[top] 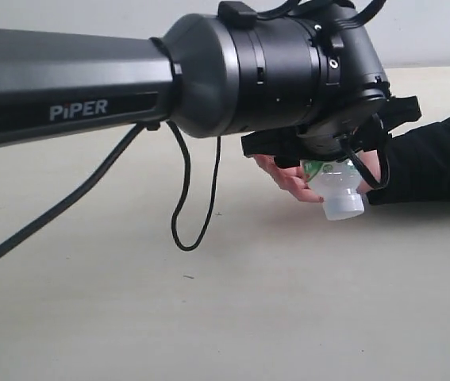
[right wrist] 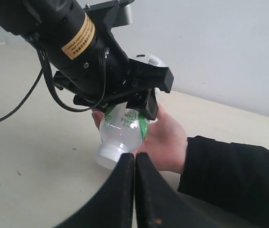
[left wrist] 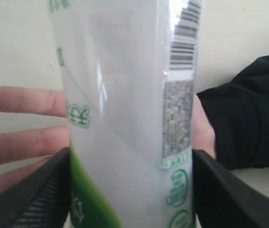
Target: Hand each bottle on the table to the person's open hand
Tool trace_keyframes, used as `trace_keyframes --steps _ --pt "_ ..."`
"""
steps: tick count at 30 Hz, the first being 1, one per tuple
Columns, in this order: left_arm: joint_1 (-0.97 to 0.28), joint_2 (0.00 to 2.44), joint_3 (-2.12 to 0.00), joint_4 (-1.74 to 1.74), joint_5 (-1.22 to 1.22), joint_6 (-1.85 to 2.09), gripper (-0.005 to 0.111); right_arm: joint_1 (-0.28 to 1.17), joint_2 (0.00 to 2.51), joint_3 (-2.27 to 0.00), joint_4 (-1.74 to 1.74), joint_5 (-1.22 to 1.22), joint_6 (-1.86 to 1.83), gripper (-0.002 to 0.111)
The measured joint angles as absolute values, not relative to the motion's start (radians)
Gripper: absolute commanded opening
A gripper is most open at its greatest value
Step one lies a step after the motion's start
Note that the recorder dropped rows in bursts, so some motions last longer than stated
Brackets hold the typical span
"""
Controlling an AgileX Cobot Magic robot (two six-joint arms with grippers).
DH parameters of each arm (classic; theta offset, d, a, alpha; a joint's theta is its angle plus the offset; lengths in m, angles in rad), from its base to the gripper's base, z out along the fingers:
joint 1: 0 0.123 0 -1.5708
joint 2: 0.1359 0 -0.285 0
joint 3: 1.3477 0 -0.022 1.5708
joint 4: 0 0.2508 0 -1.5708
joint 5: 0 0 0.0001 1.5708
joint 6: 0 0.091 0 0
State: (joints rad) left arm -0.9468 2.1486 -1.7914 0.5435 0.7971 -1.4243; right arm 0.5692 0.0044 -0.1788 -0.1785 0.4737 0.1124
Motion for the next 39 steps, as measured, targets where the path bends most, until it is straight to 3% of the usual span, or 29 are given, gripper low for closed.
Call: trace_keyframes --steps 18,20,28,39 --pt "-0.929 2.229 -1.791 0.553 0.728 -1.432 0.002 0.569 0.004 -0.179 -0.178 0.474 0.112 0.001" --pt "-0.929 2.229 -1.791 0.553 0.726 -1.432 0.009 0.569 0.004 -0.179 -0.178 0.474 0.112 0.001" --pt "-0.917 2.229 -1.791 0.489 0.718 -1.421 0.058 0.569 0.004 -0.179 -0.178 0.474 0.112 0.001" --pt "-0.917 2.229 -1.791 0.486 0.669 -1.376 0.079 0.569 0.004 -0.179 -0.178 0.474 0.112 0.001"
